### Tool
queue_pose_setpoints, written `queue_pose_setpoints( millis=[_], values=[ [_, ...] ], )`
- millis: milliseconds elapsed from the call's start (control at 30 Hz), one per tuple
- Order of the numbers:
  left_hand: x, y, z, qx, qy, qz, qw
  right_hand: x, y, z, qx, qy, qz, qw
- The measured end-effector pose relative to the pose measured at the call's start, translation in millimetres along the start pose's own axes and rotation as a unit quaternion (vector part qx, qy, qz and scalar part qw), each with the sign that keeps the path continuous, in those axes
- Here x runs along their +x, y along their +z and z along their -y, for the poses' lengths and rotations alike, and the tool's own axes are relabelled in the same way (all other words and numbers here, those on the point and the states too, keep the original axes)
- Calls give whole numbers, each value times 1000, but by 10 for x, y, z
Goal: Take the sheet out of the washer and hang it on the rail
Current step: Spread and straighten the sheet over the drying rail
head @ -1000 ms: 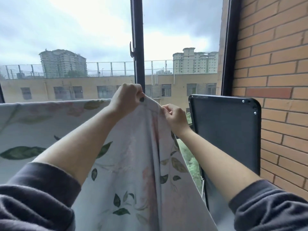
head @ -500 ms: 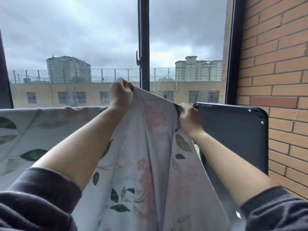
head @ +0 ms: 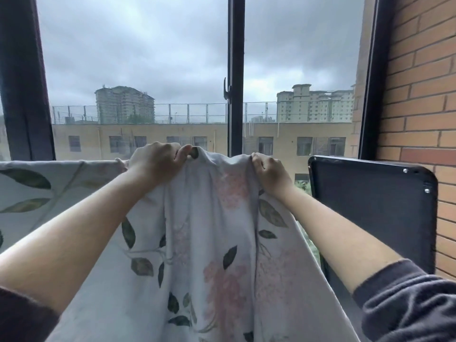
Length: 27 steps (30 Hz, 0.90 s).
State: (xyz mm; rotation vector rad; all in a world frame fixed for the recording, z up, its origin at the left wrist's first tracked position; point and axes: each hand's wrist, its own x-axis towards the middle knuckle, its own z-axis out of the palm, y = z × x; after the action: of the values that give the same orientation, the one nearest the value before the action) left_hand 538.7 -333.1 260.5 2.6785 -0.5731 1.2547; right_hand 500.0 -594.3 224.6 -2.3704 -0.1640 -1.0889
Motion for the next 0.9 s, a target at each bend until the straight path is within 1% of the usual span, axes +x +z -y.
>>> queue_pose_setpoints(
  millis=[100,233,300,367,433,600,667,767,833,900],
  values=[
    [-59,-1,-17,21,10,-24,999,-35,34,15,-30,-8,-17,999],
    [-97,-21,-45,29,36,-41,998,9,99,246,-135,-76,-60,986],
    [-94,-18,-19,29,44,-45,998,67,140,428,-157,-117,-47,980],
    [-106,-8,9,26,51,-56,997,108,193,583,-181,-140,-24,973],
    [-126,10,33,16,56,-63,996,118,247,639,-195,-151,-24,969],
    [-171,-71,233,0,71,-76,995,127,290,604,-235,-162,-81,955],
    [-273,-131,478,18,59,-88,994,148,283,539,-232,-155,-85,956],
    [-438,-268,827,66,18,-92,993,143,292,462,-228,-152,-98,957],
    [-472,-322,917,85,7,-86,993,150,312,465,-236,-152,-101,955],
    [-478,-330,952,106,-21,-79,991,165,322,479,-234,-156,-100,954]
  ],
)
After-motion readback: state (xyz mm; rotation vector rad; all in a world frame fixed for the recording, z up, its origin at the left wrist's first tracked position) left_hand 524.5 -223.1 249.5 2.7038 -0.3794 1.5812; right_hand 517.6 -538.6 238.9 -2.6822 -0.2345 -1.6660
